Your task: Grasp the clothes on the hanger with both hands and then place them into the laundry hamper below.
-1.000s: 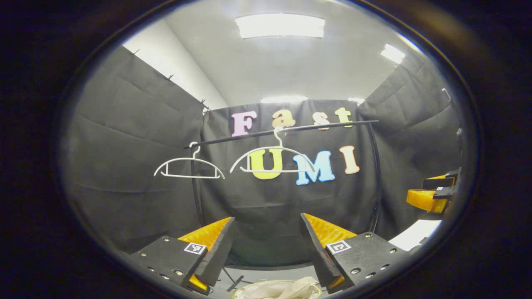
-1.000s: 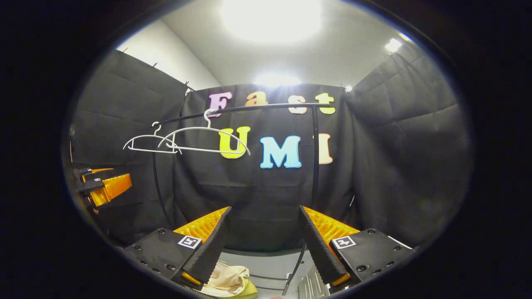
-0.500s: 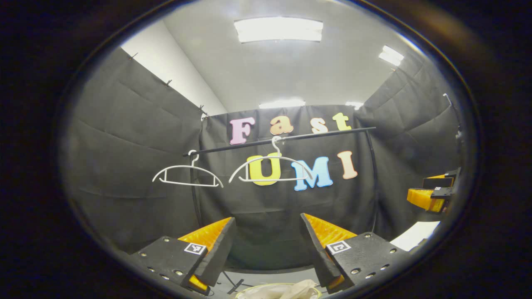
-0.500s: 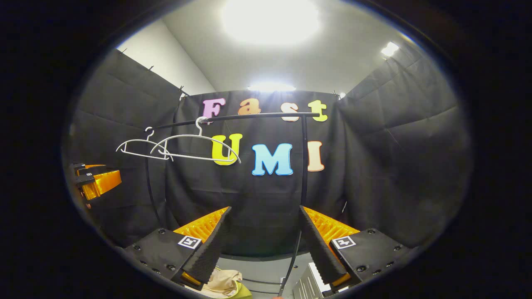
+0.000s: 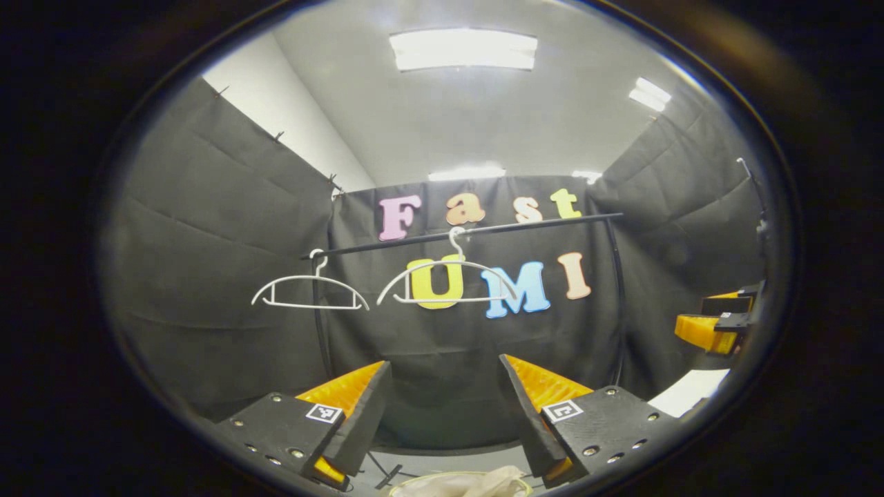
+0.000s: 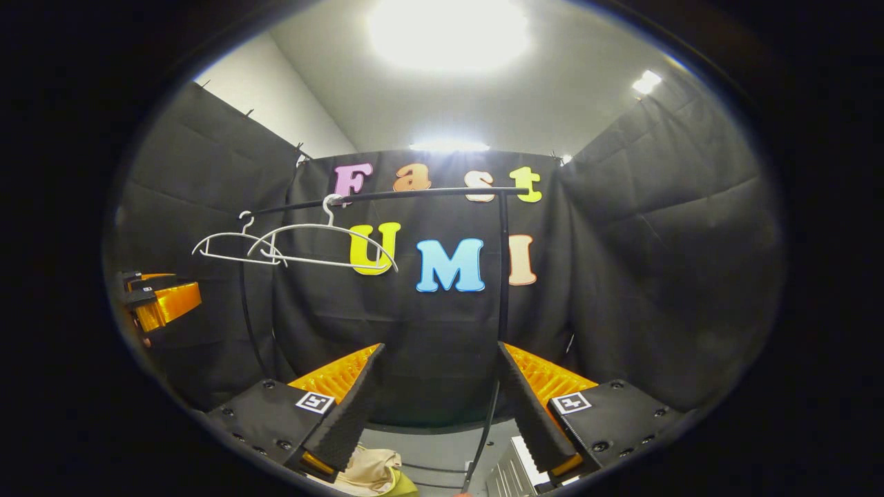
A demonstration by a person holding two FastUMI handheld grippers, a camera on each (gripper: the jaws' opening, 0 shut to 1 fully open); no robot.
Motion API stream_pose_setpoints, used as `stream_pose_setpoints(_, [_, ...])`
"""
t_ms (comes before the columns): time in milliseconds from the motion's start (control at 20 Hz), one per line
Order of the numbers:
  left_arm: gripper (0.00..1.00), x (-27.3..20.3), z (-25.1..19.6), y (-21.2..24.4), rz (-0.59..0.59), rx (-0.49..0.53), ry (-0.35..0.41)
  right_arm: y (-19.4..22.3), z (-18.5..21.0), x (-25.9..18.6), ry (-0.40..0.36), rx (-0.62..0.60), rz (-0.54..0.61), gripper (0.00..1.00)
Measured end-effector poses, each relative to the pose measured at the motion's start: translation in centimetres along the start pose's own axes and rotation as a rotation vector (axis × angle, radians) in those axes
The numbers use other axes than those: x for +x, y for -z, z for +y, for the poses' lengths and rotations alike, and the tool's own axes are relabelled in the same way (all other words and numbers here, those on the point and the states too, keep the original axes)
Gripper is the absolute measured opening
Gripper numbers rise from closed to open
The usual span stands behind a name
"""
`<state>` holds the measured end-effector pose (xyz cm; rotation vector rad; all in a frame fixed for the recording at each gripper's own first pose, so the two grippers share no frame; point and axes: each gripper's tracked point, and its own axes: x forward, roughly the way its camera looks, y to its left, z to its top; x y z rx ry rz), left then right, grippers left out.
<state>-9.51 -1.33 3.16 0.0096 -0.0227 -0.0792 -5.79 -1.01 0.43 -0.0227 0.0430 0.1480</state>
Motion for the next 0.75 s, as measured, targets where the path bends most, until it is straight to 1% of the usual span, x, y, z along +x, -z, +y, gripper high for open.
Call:
stream_pose_setpoints(650, [0.9,1.4,-0.3,0.6,-0.003,-0.017,-0.002,-0.3,-0.3,1.0,0.005,-0.006,-0.023,0.97])
stream_pose_setpoints(750, [0.9,1.3,-0.3,0.6,0.0,-0.021,-0.001,-0.1,-0.3,1.1,0.005,-0.006,-0.019,0.98])
